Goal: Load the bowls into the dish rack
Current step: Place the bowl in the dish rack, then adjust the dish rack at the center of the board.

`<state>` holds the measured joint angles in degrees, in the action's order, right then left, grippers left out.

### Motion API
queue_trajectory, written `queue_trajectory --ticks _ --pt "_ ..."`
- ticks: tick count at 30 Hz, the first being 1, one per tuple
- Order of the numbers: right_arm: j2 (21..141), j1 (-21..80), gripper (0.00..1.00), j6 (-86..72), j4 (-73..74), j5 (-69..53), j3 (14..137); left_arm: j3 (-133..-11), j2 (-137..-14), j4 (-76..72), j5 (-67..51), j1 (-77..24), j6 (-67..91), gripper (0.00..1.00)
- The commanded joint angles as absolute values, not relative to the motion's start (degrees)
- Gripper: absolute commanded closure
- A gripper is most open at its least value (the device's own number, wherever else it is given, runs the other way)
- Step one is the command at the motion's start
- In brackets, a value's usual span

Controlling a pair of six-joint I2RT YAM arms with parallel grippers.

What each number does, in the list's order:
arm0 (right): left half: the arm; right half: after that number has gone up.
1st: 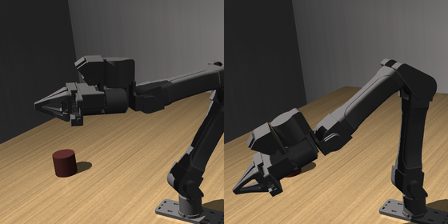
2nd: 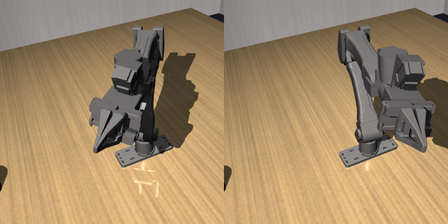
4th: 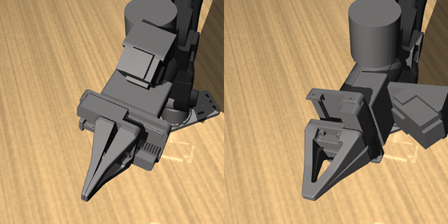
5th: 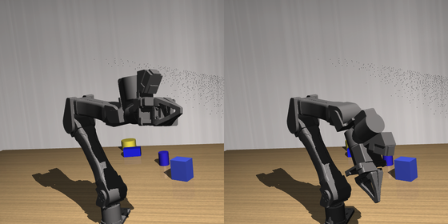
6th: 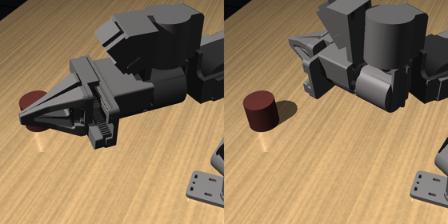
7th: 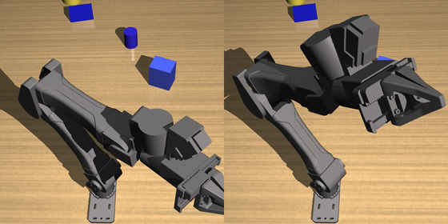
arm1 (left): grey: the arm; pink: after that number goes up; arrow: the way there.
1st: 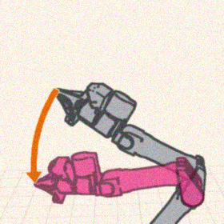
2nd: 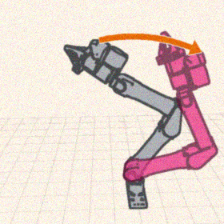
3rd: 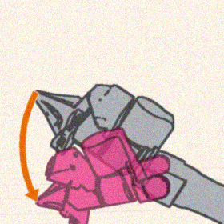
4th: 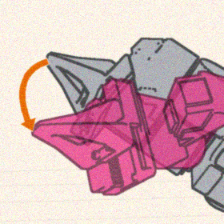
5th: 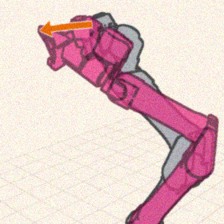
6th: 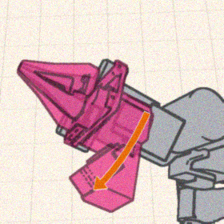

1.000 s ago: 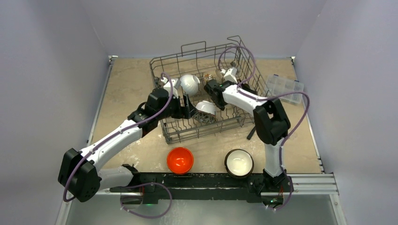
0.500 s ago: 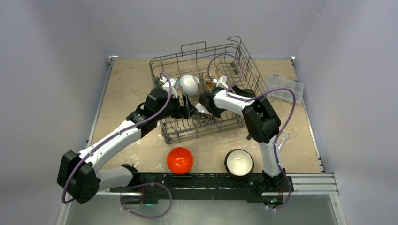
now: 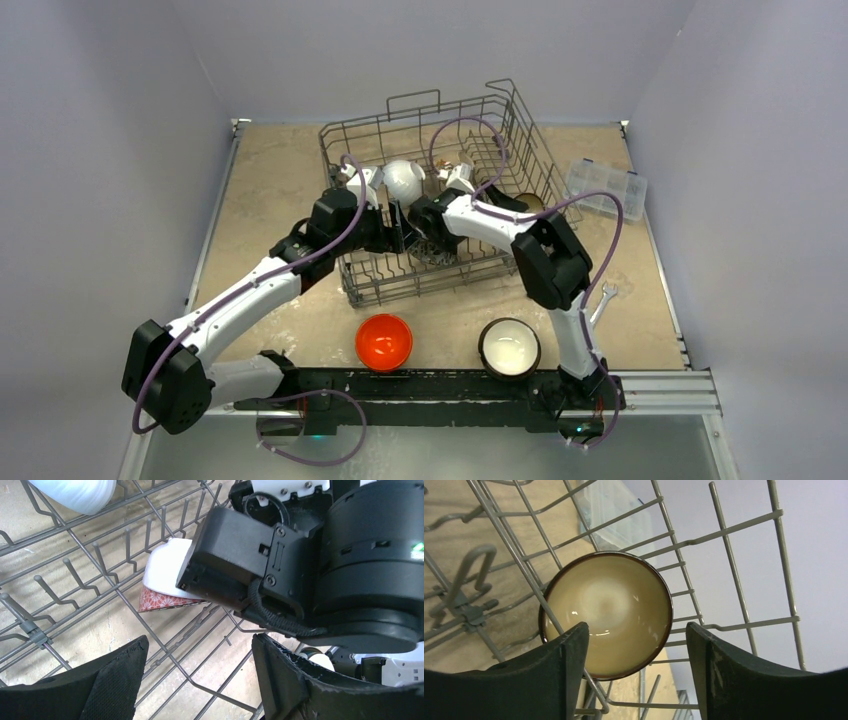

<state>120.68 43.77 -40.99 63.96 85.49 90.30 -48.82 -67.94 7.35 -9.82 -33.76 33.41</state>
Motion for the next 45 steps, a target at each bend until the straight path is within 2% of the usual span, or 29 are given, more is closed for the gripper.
queue_trajectory --ticks 1,5,7,10,12,19,25,33,39,45 --pt "117.0 42.9 0.23 -42.9 64.0 80.8 95.3 -49.2 -67.7 5.4 -10.3 -33.5 32.7 0.26" --pt "112.5 42.9 0.19 -31.8 53.2 73.6 94.5 -49.2 -67.1 5.0 -10.3 -33.4 32.4 0.25" --pt "106.4 42.6 0.18 -19.4 39.9 64.7 89.6 -49.4 -66.9 5.0 -10.3 -33.5 31.9 0.25" --pt "96.5 40.8 0.16 -13.1 26.5 49.4 84.2 -49.9 -66.6 4.9 -10.6 -33.5 31.0 0.25" --pt "91.9 38.9 0.15 -12.7 23.4 41.1 83.6 -50.3 -66.5 4.5 -11.0 -33.5 30.3 0.25" --pt "83.6 29.9 0.19 -16.1 22.7 23.8 82.7 -51.3 -69.8 -4.0 -15.3 -33.7 32.1 0.26" --pt "71.9 25.6 0.19 -21.4 18.9 18.7 79.2 -58.2 -79.4 -6.5 -15.5 -36.7 35.6 0.30" --pt "61.5 22.8 0.19 -28.5 16.4 20.7 73.7 -71.1 -97.1 -14.0 -13.3 -45.1 44.2 0.35" --pt "59.2 22.7 0.19 -29.8 17.0 17.8 72.6 -82.6 -112.1 -19.4 -14.7 -49.4 51.1 0.56" --pt "58.3 22.7 0.19 -28.7 18.1 17.4 72.8 -90.5 -121.4 -21.0 -13.4 -51.5 54.2 0.56"
